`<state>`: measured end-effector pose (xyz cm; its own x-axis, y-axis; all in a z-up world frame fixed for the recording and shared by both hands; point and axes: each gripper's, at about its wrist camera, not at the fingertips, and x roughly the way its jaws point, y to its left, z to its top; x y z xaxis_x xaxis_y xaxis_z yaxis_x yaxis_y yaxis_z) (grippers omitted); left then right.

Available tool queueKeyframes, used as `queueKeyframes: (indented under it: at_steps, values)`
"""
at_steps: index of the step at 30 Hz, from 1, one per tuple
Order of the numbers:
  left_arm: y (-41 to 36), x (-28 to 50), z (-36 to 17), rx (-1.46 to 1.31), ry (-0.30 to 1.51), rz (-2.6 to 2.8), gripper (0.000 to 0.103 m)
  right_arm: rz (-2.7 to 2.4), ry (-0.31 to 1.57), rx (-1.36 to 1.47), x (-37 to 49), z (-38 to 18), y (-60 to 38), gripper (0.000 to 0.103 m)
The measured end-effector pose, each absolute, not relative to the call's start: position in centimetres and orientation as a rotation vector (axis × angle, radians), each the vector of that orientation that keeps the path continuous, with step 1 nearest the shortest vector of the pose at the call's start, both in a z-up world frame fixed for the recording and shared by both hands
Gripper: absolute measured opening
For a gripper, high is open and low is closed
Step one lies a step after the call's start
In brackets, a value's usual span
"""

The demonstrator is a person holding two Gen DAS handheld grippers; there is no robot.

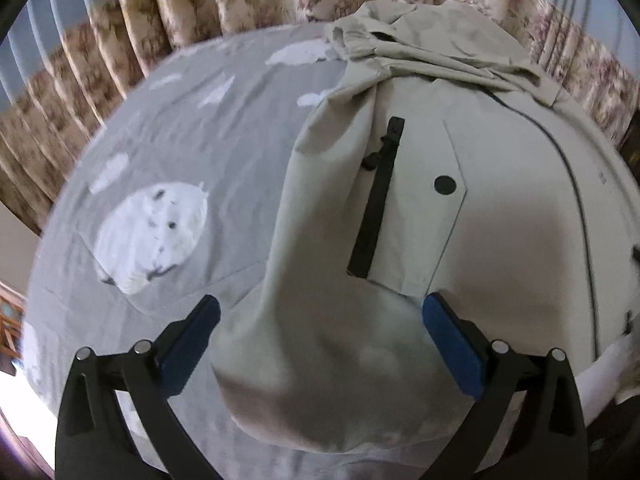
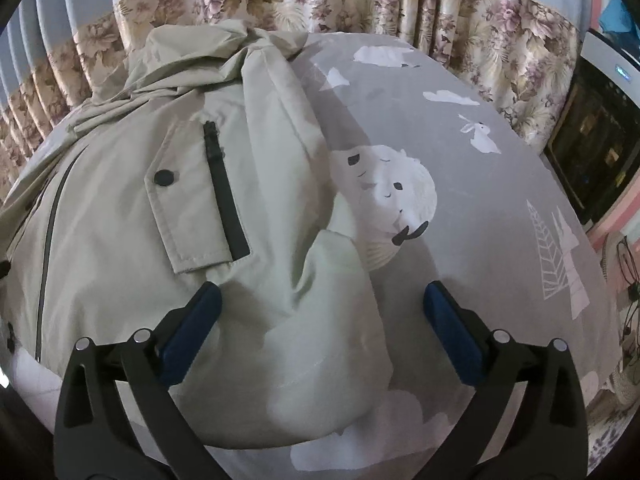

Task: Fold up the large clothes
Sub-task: 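Grasp the jacket hem with the right tool while the left tool smooths the front, then lift the jacket hem with both tools and fold it over the jacket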

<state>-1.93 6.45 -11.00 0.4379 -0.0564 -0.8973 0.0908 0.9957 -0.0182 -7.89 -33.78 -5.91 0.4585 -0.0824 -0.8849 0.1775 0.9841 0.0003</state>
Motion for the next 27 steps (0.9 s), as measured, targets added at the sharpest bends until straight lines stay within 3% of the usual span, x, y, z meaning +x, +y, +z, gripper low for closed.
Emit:
queueKeyframes:
  at_steps: [3, 5, 8, 9, 10, 11, 13, 15, 16, 27]
  values:
    - [6.8, -1.8, -11.0, 0.009, 1.123, -0.094, 0.099, -0.155, 1.07, 0.065, -8.2, -5.2, -33.3, 0.097]
    - [6.7, -2.3, -10.8, 0.018, 1.126, -0.105, 0.089, -0.131, 1.077, 0.058, -8.5, -5.0, -33.0, 0.077]
    - [6.2, -2.7, -10.4, 0.053, 1.119, -0.105, 0.076, -0.103, 1.099, 0.094, -8.8, -4.7, -33.1, 0.056]
    - [6.1, -2.8, -10.3, 0.074, 1.111, -0.102, 0.067, -0.099, 1.106, 0.093, -8.7, -4.6, -33.1, 0.053]
    - [5.9, -2.8, -10.2, 0.086, 1.108, -0.118, 0.055, -0.097, 1.11, 0.096, -8.7, -4.5, -33.2, 0.04]
    - [5.7, -2.7, -10.1, 0.084, 1.111, -0.14, 0.05, -0.093, 1.117, 0.11, -8.5, -4.4, -33.4, 0.026]
    - [5.1, -2.6, -9.7, 0.126, 1.109, -0.156, 0.032, -0.068, 1.133, 0.143, -8.2, -4.2, -33.6, 0.015]
    - [4.9, -2.4, -8.9, 0.173, 1.076, -0.144, 0.016, -0.052, 1.138, 0.115, -7.9, -3.9, -33.3, 0.012]
    - [5.1, -2.1, -8.6, 0.16, 1.068, -0.148, 0.015, -0.05, 1.137, 0.108, -7.8, -3.6, -33.1, 0.01]
    - [6.2, 1.3, -5.1, 0.047, 0.995, -0.226, 0.012, 0.081, 0.947, 0.277, -4.1, 2.6, -33.9, 0.009]
